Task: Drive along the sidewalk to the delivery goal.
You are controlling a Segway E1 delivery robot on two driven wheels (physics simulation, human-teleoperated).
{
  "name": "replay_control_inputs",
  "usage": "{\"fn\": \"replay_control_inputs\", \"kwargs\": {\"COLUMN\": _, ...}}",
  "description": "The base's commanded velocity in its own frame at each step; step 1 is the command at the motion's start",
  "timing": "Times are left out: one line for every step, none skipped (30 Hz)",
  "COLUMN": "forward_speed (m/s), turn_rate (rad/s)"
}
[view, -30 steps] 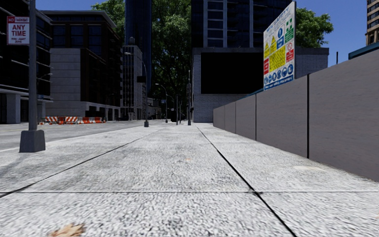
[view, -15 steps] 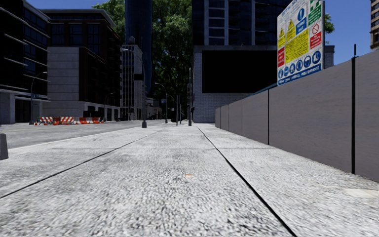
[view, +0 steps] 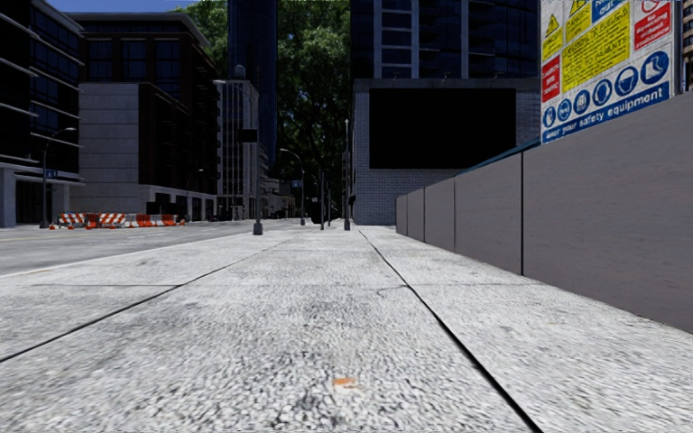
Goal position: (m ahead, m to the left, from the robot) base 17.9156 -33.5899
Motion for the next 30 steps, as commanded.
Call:
{"fn": "replay_control_inputs", "kwargs": {"forward_speed": 2.00, "turn_rate": 0.00}}
{"fn": "replay_control_inputs", "kwargs": {"forward_speed": 2.00, "turn_rate": 0.00}}
{"fn": "replay_control_inputs", "kwargs": {"forward_speed": 2.00, "turn_rate": 0.00}}
{"fn": "replay_control_inputs", "kwargs": {"forward_speed": 2.00, "turn_rate": 0.00}}
{"fn": "replay_control_inputs", "kwargs": {"forward_speed": 2.00, "turn_rate": 0.00}}
{"fn": "replay_control_inputs", "kwargs": {"forward_speed": 2.00, "turn_rate": 0.00}}
{"fn": "replay_control_inputs", "kwargs": {"forward_speed": 2.00, "turn_rate": 0.00}}
{"fn": "replay_control_inputs", "kwargs": {"forward_speed": 2.00, "turn_rate": 0.00}}
{"fn": "replay_control_inputs", "kwargs": {"forward_speed": 2.00, "turn_rate": 0.00}}
{"fn": "replay_control_inputs", "kwargs": {"forward_speed": 2.00, "turn_rate": 0.00}}
{"fn": "replay_control_inputs", "kwargs": {"forward_speed": 2.00, "turn_rate": 0.00}}
{"fn": "replay_control_inputs", "kwargs": {"forward_speed": 2.00, "turn_rate": 0.00}}
{"fn": "replay_control_inputs", "kwargs": {"forward_speed": 2.00, "turn_rate": 0.00}}
{"fn": "replay_control_inputs", "kwargs": {"forward_speed": 2.00, "turn_rate": 0.00}}
{"fn": "replay_control_inputs", "kwargs": {"forward_speed": 2.00, "turn_rate": 0.00}}
{"fn": "replay_control_inputs", "kwargs": {"forward_speed": 2.00, "turn_rate": 0.00}}
{"fn": "replay_control_inputs", "kwargs": {"forward_speed": 2.00, "turn_rate": 0.00}}
{"fn": "replay_control_inputs", "kwargs": {"forward_speed": 2.00, "turn_rate": 0.00}}
{"fn": "replay_control_inputs", "kwargs": {"forward_speed": 2.00, "turn_rate": 0.00}}
{"fn": "replay_control_inputs", "kwargs": {"forward_speed": 2.00, "turn_rate": 0.00}}
{"fn": "replay_control_inputs", "kwargs": {"forward_speed": 2.00, "turn_rate": 0.00}}
{"fn": "replay_control_inputs", "kwargs": {"forward_speed": 2.00, "turn_rate": 0.00}}
{"fn": "replay_control_inputs", "kwargs": {"forward_speed": 2.00, "turn_rate": 0.00}}
{"fn": "replay_control_inputs", "kwargs": {"forward_speed": 2.00, "turn_rate": 0.00}}
{"fn": "replay_control_inputs", "kwargs": {"forward_speed": 2.00, "turn_rate": 0.00}}
{"fn": "replay_control_inputs", "kwargs": {"forward_speed": 2.00, "turn_rate": 0.00}}
{"fn": "replay_control_inputs", "kwargs": {"forward_speed": 2.00, "turn_rate": 0.00}}
{"fn": "replay_control_inputs", "kwargs": {"forward_speed": 2.00, "turn_rate": 0.00}}
{"fn": "replay_control_inputs", "kwargs": {"forward_speed": 2.00, "turn_rate": 0.00}}
{"fn": "replay_control_inputs", "kwargs": {"forward_speed": 2.00, "turn_rate": 0.00}}
